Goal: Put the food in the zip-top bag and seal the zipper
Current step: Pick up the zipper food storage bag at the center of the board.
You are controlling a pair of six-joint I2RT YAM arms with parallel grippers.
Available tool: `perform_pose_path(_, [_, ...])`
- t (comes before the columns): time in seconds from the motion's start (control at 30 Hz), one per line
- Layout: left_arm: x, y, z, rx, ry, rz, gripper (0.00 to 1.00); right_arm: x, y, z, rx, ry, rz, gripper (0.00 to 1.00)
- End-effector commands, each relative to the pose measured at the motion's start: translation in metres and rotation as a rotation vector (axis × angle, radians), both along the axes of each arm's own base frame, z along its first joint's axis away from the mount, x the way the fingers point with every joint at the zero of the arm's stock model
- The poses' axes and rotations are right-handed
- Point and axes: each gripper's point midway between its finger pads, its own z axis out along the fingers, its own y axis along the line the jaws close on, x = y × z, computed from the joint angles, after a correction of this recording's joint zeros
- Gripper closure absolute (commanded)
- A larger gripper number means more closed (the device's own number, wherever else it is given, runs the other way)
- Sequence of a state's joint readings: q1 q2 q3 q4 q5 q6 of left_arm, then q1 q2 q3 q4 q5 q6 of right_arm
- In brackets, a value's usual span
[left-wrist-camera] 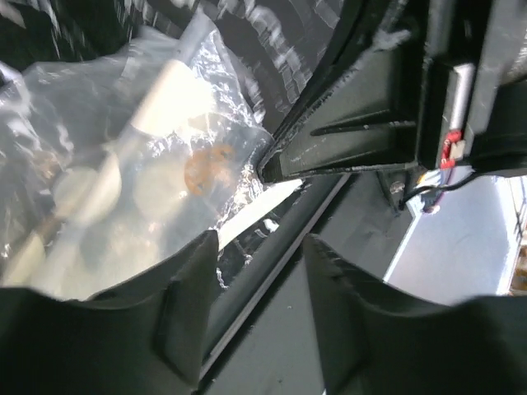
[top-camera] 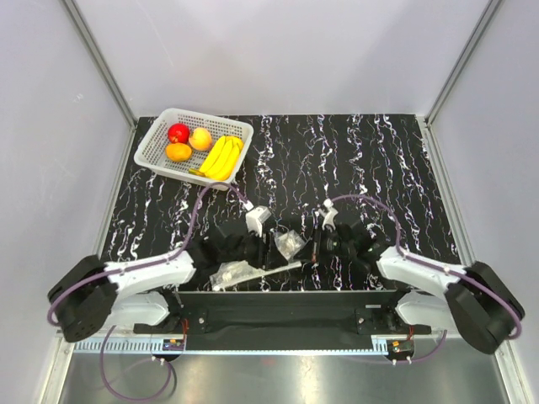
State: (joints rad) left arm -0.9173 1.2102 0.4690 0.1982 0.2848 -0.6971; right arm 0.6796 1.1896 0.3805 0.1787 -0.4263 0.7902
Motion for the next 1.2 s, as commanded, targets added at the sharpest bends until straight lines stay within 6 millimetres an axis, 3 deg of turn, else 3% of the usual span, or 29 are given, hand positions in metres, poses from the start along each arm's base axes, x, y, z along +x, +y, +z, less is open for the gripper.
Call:
perform_pose_path(0.0, [0.014,0.006,0.040,-0.002,-0.162,0.006,0.41,0.008,-0.011,0.033,-0.067,0.046,-0.101,1.00])
perform_pose_path(0.03, [0.014,0.008,0.055,-0.020,-0.202,0.000,0.33,0.017,-0.010,0.054,-0.070,0.037,-0.138,1.00])
perform_pose_path(0.07, [0.017,0.010,0.062,-0.008,-0.243,-0.010,0.28,0.008,-0.023,0.053,-0.135,0.098,-0.170,1.00])
perform_pose_path(0.13, [0.020,0.012,0.086,-0.008,-0.295,-0.014,0.24,0.012,-0.032,0.068,-0.184,0.100,-0.222,1.00])
perform_pose_path(0.23, [0.026,0.016,0.115,-0.022,-0.415,-0.015,0.20,0.020,-0.042,0.118,-0.222,0.080,-0.288,1.00])
perform_pose_path(0.27, [0.028,0.018,0.120,-0.016,-0.463,-0.012,0.18,0.016,-0.048,0.118,-0.254,0.107,-0.297,1.00])
perform_pose_path(0.43, [0.047,0.034,0.160,-0.007,-0.745,0.043,0.18,0.018,-0.040,0.158,-0.200,0.090,-0.285,1.00])
perform_pose_path(0.47, [0.049,0.038,0.178,-0.024,-0.855,0.039,0.17,0.017,-0.039,0.161,-0.196,0.095,-0.282,1.00])
perform_pose_path(0.57, [0.051,0.046,0.197,-0.020,-1.008,0.039,0.09,0.019,-0.039,0.172,-0.181,0.082,-0.295,1.00])
perform_pose_path(0.63, [0.054,0.048,0.199,0.019,-1.083,0.014,0.07,0.019,-0.038,0.178,-0.170,0.080,-0.295,1.00])
perform_pose_path(0.73, [0.055,0.046,0.190,0.068,-1.114,-0.033,0.12,0.018,-0.037,0.184,-0.157,0.081,-0.295,1.00])
perform_pose_path(0.93, [0.052,0.039,0.159,0.096,-1.163,-0.106,0.11,0.017,-0.040,0.194,-0.129,0.104,-0.348,1.00])
perform_pose_path(1.17, [0.043,0.026,0.150,0.108,-1.222,-0.189,0.14,0.020,-0.045,0.210,-0.099,0.097,-0.404,1.00])
